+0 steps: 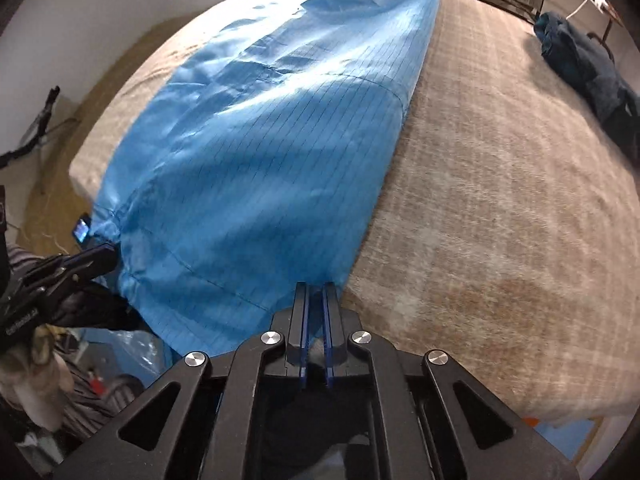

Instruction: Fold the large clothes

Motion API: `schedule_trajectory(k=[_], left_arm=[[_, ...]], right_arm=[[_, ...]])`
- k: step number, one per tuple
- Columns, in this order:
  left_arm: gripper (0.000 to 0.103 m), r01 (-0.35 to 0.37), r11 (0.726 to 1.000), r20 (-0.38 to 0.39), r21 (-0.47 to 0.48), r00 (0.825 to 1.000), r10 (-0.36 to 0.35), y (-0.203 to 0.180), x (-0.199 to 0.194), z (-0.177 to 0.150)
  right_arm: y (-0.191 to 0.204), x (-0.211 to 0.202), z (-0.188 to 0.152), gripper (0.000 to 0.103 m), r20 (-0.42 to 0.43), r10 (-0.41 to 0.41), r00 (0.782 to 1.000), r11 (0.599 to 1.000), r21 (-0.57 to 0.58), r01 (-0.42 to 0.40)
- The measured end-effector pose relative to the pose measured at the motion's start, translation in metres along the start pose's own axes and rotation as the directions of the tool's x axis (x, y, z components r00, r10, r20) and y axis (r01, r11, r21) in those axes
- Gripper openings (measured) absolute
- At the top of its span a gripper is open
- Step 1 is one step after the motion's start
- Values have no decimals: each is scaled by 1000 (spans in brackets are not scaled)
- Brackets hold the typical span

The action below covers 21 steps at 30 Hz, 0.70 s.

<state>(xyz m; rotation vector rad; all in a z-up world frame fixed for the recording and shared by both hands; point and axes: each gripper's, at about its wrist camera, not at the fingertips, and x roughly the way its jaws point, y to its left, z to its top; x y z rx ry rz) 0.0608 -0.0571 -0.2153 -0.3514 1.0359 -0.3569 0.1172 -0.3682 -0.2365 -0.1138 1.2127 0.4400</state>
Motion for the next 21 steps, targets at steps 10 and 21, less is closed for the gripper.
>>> schedule_trajectory(k=[10,21], left_arm=[[34,-63,995,105,72,993,55,22,-40,50],[34,-128,977,56,169,991,120,35,-4,75]], right_arm=[[2,-51,18,5,280,114,953,993,-12,-115],[17,19,23,5,170,48,984,990,-142,-24]])
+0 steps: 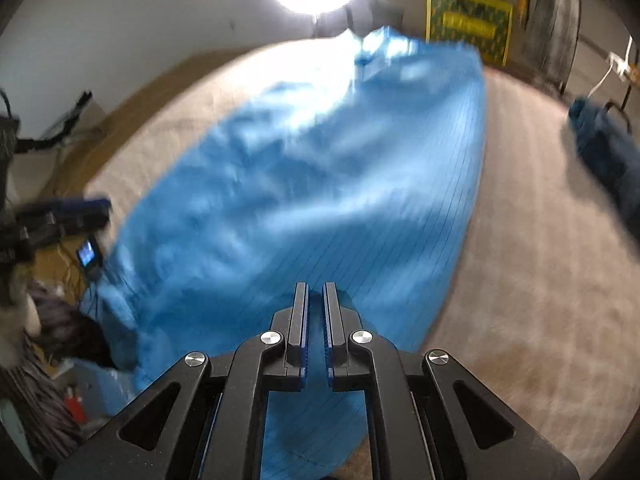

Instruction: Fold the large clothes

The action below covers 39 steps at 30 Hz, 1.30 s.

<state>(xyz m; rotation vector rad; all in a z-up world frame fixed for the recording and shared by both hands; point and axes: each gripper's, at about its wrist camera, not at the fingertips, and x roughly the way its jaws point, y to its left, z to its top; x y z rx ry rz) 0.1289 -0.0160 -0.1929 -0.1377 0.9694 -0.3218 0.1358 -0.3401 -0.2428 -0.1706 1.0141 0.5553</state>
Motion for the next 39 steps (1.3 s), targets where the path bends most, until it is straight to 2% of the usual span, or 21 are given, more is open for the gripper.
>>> schedule_trajectory(k=[2,4,6,7,8,10,12,17,23,25,29,31,33,36,37,39], left_arm=[[34,-9,1000,-10,-14,1000,9,11,1,-2],[35,-13,999,-22,-36,1000,13,21,1,-4],[48,0,997,-49,-71,999,-3,33,1,-6],[54,14,996,-59,-85,998,-19,38,0,-8],[54,21,995,-67,-94,997,-28,41,0,-10],[55,40,994,-94,-106,994,-50,48,1,-15],[55,49,989,-121,-138,990,-66,55,5,-19],[54,124,953,-159,-277,972,-173,72,18,-28],[54,113,968,-162,-226,975,-151,60,23,-23],[52,131,965,-164,-226,972,-170,57,23,-25],[46,191,948,-165,-256,957,-237,54,21,-35],[39,192,948,-169,-254,956,-240,53,20,-37],[29,192,948,-174,-255,955,-241,54,20,-38],[17,187,946,-173,-265,956,-237,55,20,-40],[10,185,948,-175,-259,956,-235,54,20,-41],[7,189,947,-171,-259,956,-238,51,18,-42]], right_arm=[[6,-8,-11,5,9,-14,1000,999,-50,14],[5,-17,-17,5,-3,19,1000,999,-28,-19],[1,-31,-27,7,-6,91,996,995,38,-91],[0,-36,-31,14,-3,101,995,993,55,-100],[-2,-42,-37,19,4,102,995,992,76,-102],[-11,-55,-50,42,26,104,994,984,143,-106],[-22,-60,-62,44,29,133,991,966,218,-136],[-43,-54,-72,44,19,202,979,921,336,-197],[-50,-38,-74,44,24,346,938,858,396,-327],[-50,-34,-75,43,33,413,910,823,416,-388],[-52,-30,-77,43,54,457,888,797,420,-435],[-53,-26,-78,38,60,477,877,779,432,-454],[-54,-25,-77,31,60,478,876,780,430,-455],[-49,-19,-76,11,37,479,877,786,426,-448],[-47,-17,-74,8,35,477,878,788,425,-445],[-44,-20,-75,6,36,473,880,788,429,-442]])
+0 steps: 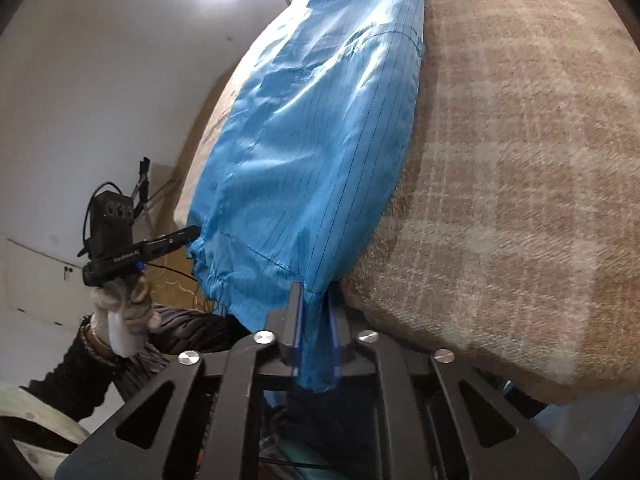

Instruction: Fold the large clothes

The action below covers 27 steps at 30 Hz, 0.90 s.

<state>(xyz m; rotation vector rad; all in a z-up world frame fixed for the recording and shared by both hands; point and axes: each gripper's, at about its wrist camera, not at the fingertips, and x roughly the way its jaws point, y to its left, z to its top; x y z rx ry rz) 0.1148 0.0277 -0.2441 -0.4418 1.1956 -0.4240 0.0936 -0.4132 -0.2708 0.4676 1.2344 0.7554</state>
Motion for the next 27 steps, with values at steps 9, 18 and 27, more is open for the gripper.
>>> schedule_trajectory(k=[9,18,27], left_arm=[[1,163,983,45,-86,986,-160,-11,-25,14],[1,259,959,98,-115,964,-248,-35,-44,67],[1,217,968,172,-128,966,-194,-53,-33,162]], right_arm=[[10,-24,3,2,101,115,988,981,144,-129],[16,-52,35,2,219,164,962,948,235,-216],[9,-65,128,1,332,59,941,955,257,-150]])
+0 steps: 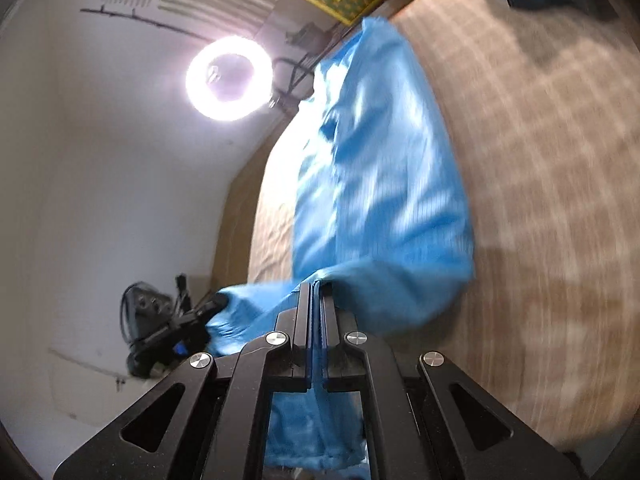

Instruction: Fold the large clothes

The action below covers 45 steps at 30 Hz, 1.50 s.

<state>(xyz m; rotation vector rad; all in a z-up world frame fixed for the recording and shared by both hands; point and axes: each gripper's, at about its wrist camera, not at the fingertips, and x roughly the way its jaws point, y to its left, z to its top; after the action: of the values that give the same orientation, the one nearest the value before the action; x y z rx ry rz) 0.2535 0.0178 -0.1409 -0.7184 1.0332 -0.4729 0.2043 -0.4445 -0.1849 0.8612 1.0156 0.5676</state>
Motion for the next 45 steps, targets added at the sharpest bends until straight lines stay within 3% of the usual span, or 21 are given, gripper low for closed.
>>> schedule_trajectory(k=[5,11,19,20,21,22,23,24,27,30,33,35,39,43,45], left_arm=[[1,-54,997,34,-56,998,55,13,33,42],[1,-115,990,23,-77,993,117,27,65,61],[3,-203,976,26,-77,978,206,39,83,75],[12,-215,974,25,-72,976,217,40,84,77],[22,-219,973,27,-69,975,222,40,83,79],[46,-235,970,36,-68,971,237,39,82,81],[60,-243,967,60,-74,967,247,39,77,82],[61,-243,967,80,-81,965,249,40,73,83],[61,-236,969,103,-71,965,242,38,64,87],[61,-281,960,122,0,953,279,29,61,82],[60,-313,947,80,74,948,307,28,74,76],[60,-312,946,32,92,950,310,33,84,73],[60,-340,931,-16,133,939,345,40,102,67],[60,-345,922,-60,175,931,360,40,117,58],[60,-369,904,-70,216,918,391,39,125,53]], right_arm=[[-8,26,40,1,49,-86,995,996,31,84],[-24,58,70,1,32,-192,981,980,62,190],[-44,71,87,6,16,-207,978,973,108,204],[-45,70,88,6,18,-214,977,971,113,210],[-47,68,90,15,17,-209,978,971,123,206],[-48,65,91,31,22,-203,979,971,130,199],[-49,60,91,40,36,-202,979,971,136,195],[-48,55,92,51,53,-205,977,971,135,196],[-41,41,95,52,88,-209,974,976,88,201],[-22,38,92,51,102,-240,965,969,-35,245],[1,47,80,49,102,-343,934,911,-205,357],[3,56,76,48,77,-364,928,896,-244,372],[-9,65,74,47,36,-405,914,884,-242,401],[-19,73,72,47,-31,-402,915,890,-248,383],[-21,77,68,47,-36,-449,893,862,-280,422]])
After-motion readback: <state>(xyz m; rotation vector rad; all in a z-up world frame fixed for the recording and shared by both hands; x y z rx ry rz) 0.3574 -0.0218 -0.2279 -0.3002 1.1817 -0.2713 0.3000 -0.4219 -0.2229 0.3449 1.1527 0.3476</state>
